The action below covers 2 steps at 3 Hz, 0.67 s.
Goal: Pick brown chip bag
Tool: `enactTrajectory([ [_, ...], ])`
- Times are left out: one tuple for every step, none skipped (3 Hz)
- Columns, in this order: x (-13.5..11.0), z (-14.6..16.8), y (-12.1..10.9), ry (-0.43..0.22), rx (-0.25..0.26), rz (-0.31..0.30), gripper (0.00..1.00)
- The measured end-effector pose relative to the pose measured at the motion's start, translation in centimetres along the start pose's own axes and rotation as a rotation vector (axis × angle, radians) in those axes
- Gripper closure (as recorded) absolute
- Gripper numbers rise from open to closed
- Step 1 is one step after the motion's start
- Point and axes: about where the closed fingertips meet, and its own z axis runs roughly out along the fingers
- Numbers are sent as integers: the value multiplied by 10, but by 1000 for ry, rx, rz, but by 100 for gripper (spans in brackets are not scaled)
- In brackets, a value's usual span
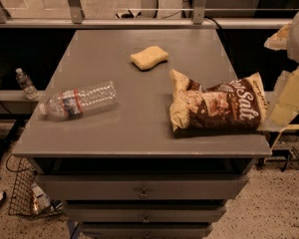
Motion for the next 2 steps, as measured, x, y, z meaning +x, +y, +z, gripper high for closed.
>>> enactTrajectory([
  [0, 0, 0, 0, 0, 0, 0],
  [-11, 22, -7, 0, -3, -24, 0],
])
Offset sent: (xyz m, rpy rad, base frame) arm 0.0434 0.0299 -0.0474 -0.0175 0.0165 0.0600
